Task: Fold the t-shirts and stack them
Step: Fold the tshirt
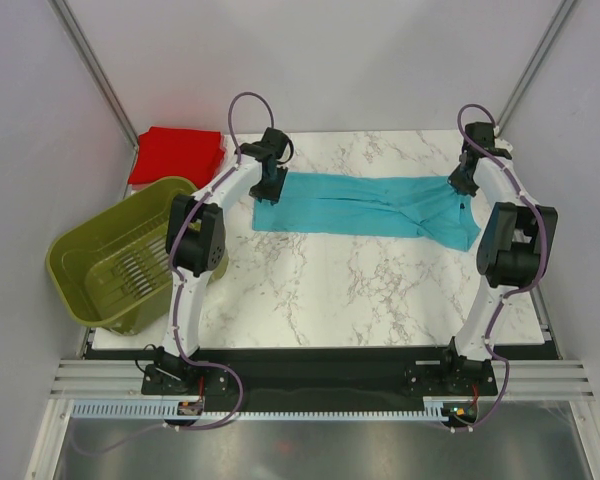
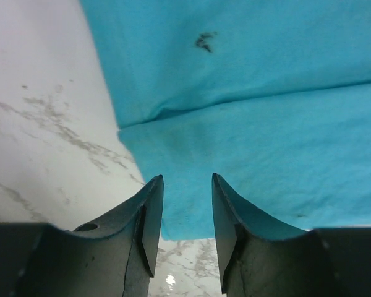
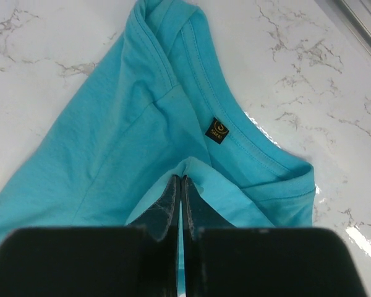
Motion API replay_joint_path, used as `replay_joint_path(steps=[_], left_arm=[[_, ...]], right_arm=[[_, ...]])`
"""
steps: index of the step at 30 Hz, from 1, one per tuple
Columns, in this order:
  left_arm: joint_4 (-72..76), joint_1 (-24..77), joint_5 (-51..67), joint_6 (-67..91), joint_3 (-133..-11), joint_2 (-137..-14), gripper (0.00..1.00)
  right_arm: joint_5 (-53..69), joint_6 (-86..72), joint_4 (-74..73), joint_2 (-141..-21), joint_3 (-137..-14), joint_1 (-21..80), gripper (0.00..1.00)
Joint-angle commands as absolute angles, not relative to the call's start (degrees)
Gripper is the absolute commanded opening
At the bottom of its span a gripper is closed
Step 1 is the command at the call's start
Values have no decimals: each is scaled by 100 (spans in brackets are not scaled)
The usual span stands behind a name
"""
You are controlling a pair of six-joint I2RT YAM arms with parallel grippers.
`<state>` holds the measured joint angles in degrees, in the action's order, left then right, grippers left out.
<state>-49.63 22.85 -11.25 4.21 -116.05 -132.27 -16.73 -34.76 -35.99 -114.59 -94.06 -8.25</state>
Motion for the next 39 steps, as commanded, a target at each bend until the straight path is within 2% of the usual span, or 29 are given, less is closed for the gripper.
replay_joint_path(steps=[1,4,7,14,22,31,34,39], left_arm=[[-5010,2294,-133,870,-11532,-12858,44],[-5001,2329,-26,905,-11286,-12754,46],[-4983,2443,-26,993,-11057,-12622,46],[-4808,2698,-298,1169,-10477,-12524,46],[-4755,2733,-852,1230,-10248,-12621,45],[-4764,2751,-1116,1336,-10063,-12630,45],[-4755,2760,-1107,1345,-10046,-12604,45],[-4755,2760,-1107,1371,-9976,-12551,45]], right_arm=[[-1872,-3464,-3542,-11698,-9799,-914,4],[-1767,-3358,-3910,-11970,-10457,-1002,21],[-1941,-3471,-4692,-12033,-11021,-1028,28],[-2012,-3893,-4878,-10848,-9336,-1098,35],[-1760,-4289,-4641,-10266,-7825,-1652,35],[-1248,-4456,-3851,-10301,-6962,-1705,33],[-1484,-4517,-3683,-10309,-6786,-1723,32],[-1819,-4447,-3674,-10433,-6592,-1933,22]])
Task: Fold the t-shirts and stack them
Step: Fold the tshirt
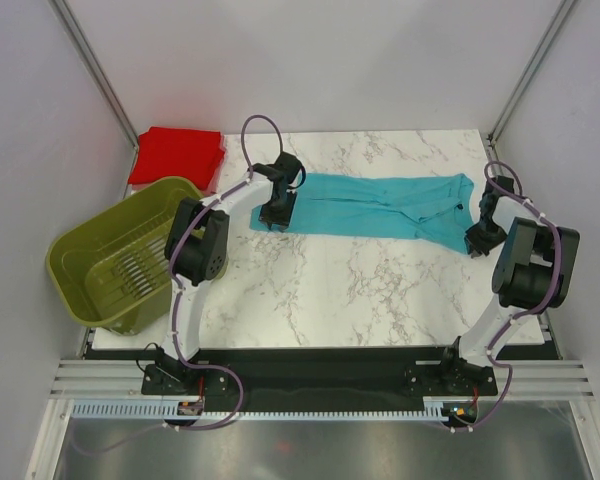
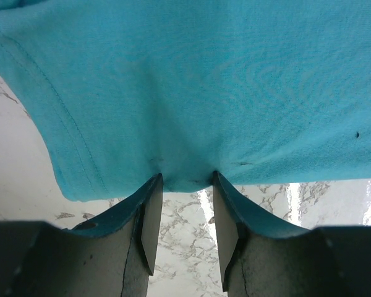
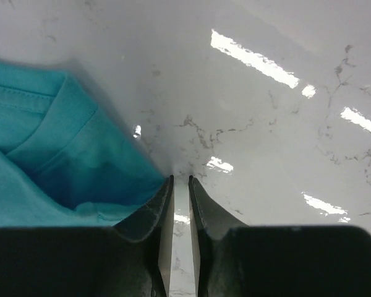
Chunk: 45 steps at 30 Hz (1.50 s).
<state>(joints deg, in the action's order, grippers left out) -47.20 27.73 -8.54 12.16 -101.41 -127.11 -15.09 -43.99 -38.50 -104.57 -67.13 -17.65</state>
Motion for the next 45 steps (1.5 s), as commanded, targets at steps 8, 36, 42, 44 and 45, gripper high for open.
replay_joint_path(steps=[8,36,42,44,45], left_arm=[[-4755,2865,-1213,1459,-9677,-12331,46],[-4720,2944,333,1195,-9661,-10319,56],[-4447,2962,536,1230,-9185,-10037,56],[-4439,2962,624,1222,-9202,-10002,56],[-4430,2962,615,1222,-9202,-9993,56]], right_arm=[[-2197,-4237,-3735,-9985,-6284,-2232,22],[-1099,-5765,-3006,-10256,-7417,-80,48],[-1230,-6011,-2997,-10468,-7436,-44,48],[-1248,-6160,-3041,-10512,-7392,-44,48],[-1248,-6205,-3041,-10512,-7366,95,48]])
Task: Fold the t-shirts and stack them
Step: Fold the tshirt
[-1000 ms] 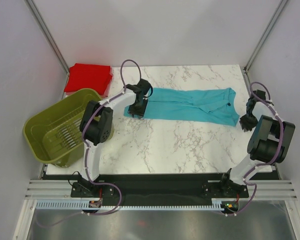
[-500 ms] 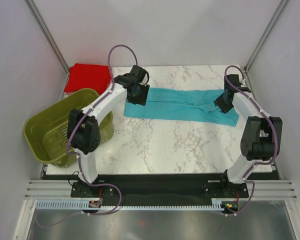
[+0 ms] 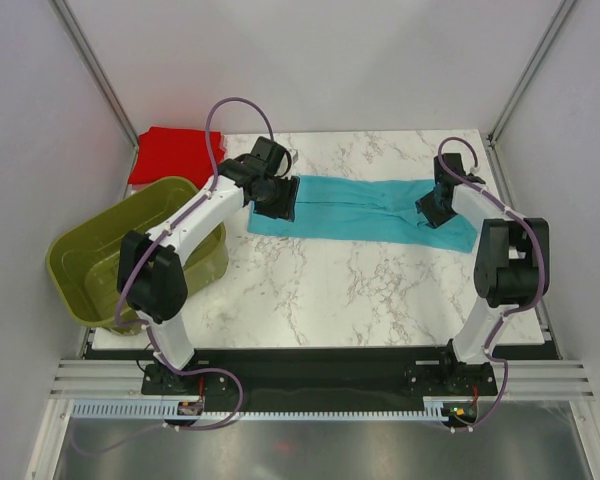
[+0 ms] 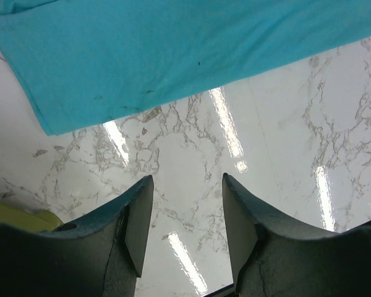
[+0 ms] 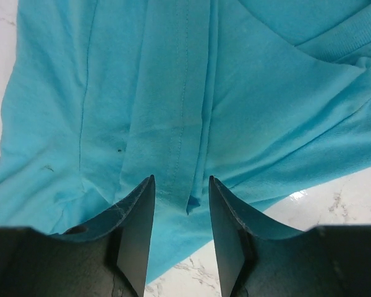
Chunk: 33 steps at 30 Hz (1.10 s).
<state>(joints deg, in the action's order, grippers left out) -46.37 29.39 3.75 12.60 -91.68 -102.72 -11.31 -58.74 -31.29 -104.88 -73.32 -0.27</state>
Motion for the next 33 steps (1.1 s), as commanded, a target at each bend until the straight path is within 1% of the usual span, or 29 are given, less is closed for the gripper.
replay_joint_path(steps=[1,11,14,15,16,18,19,22,27,33], left_arm=[[-4438,2962,589,1213,-9202,-10002,56],[-4430,2962,448,1195,-9193,-9958,56],[-4438,2962,378,1187,-9193,-9958,55],[-4438,2962,343,1187,-9193,-9958,55],[-4438,2962,334,1178,-9193,-9958,55],[-4438,2953,325,1178,-9167,-9958,55],[-4438,2962,316,1178,-9167,-9958,55],[-4438,2962,334,1186,-9176,-9958,55],[-4438,2962,404,1195,-9185,-10028,55],[-4438,2962,422,1195,-9176,-10055,55]], right_arm=[[-1248,-6231,-3006,-10529,-7357,105,48],[-1257,-6398,-2927,-10679,-7348,132,47],[-1266,-6469,-2918,-10661,-7278,141,44],[-1292,-6469,-2909,-10652,-7260,141,42],[-1309,-6451,-2892,-10644,-7277,149,32],[-1379,-6294,-2892,-10661,-7382,149,19],[-1423,-6241,-2892,-10661,-7435,149,9],[-1626,-5890,-2848,-10731,-7672,176,0],[-1565,-4960,-2743,-11118,-8243,342,0],[-2135,-4114,-2698,-11425,-8691,755,0]])
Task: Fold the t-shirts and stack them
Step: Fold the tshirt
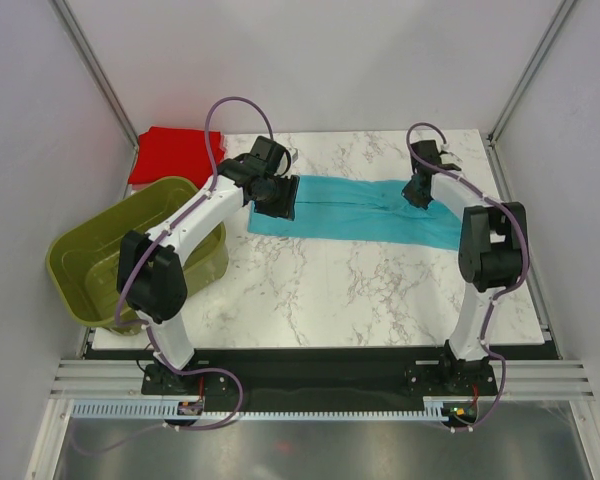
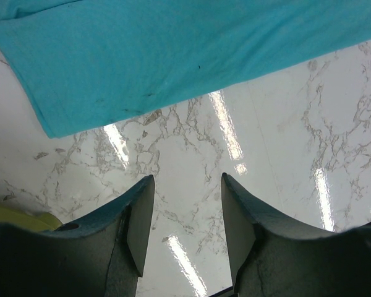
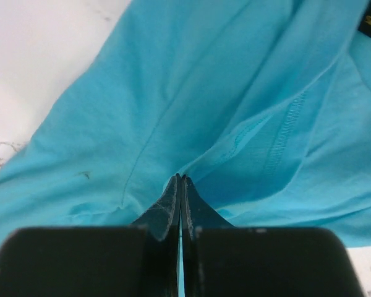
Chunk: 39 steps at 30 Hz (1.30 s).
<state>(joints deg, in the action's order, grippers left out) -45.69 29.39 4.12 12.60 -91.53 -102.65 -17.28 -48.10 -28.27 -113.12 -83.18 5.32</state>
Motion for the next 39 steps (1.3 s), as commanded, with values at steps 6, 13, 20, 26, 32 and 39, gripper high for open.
replay_joint_path(steps=[6,13,20,26,32,39], left_arm=[[-4438,2962,440,1195,-9184,-10090,55],[-4447,2962,466,1204,-9158,-10116,55],[-4438,2971,510,1222,-9167,-10160,55],[-4438,2971,510,1230,-9158,-10187,55],[-4438,2997,510,1230,-9141,-10204,55],[-4430,3023,781,1362,-9448,-10494,55]], right_arm=[[-2469,-3244,-2716,-11680,-9000,1089,1],[-2487,-2857,-2804,-12058,-9342,1134,8],[-2487,-2488,-2821,-12243,-9922,1186,6],[-2198,-2128,-2848,-12410,-10177,1239,20],[-1993,-1959,-2962,-12113,-10179,1231,39],[-2153,-2970,-3665,-11883,-10459,440,48]])
